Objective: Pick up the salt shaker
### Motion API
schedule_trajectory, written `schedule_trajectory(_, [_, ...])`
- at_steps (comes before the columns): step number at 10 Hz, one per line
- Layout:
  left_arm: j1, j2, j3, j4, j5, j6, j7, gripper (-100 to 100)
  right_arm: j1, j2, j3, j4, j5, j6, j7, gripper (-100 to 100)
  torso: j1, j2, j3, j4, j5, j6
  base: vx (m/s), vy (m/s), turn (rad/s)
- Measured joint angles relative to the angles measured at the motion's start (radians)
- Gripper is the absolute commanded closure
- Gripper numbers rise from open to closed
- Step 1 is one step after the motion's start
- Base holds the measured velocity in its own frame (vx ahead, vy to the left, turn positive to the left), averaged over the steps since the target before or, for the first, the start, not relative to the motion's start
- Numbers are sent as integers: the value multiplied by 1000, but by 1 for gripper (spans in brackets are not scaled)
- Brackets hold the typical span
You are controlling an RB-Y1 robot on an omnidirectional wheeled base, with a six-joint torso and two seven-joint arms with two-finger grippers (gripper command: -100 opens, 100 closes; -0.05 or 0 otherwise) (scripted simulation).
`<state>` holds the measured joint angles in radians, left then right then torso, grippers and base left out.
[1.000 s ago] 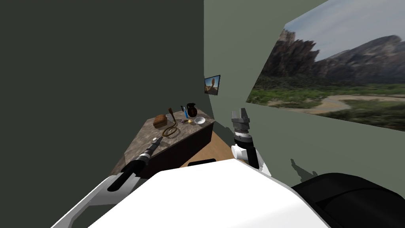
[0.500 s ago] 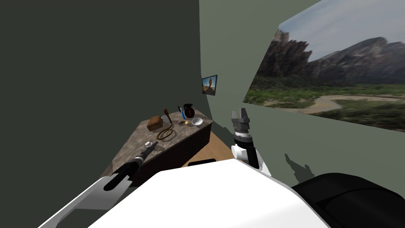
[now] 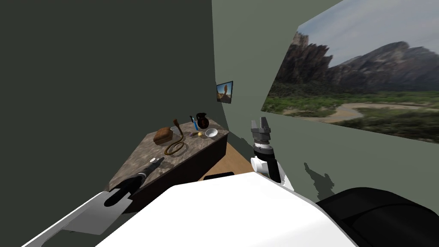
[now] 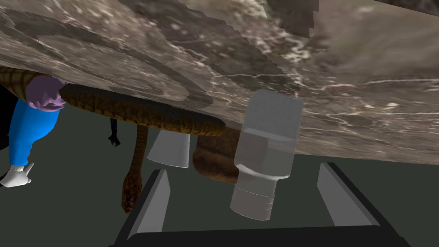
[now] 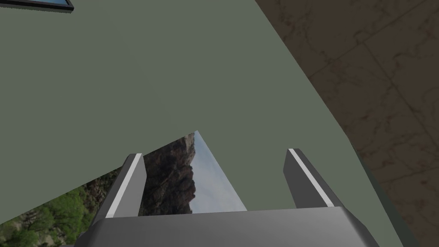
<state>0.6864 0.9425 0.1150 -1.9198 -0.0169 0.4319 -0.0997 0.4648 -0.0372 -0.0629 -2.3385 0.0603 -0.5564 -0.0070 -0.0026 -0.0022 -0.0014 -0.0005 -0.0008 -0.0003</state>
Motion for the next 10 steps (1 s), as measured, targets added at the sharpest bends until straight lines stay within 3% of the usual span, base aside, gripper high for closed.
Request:
schedule_trajectory(5, [10,76,-3,43,-2,83,-13,-100,0,0,0,0,0,0,0,0,1,1,1,0,0,0,22,-22,-30])
schedule_trajectory(6, [10,78,-2,43,-1,86,-13,0,0,0,0,0,0,0,0,0,2,2,1,0,1,0,0,0,0])
schedule_trajectory(7, [10,77,-2,43,-2,86,-13,-100,0,0,0,0,0,0,0,0,2,3,2,1,1,0,9,-57,42])
schedule_trajectory(9, [-45,88,-46,102,-22,31,15,-100,0,0,0,0,0,0,0,0,-3,2,1,0,0,0,19,-71,11])
schedule_trajectory(10, [-60,91,-51,132,-22,5,20,-100,0,0,0,0,0,0,0,0,-2,2,1,0,0,0,10,-18,-4])
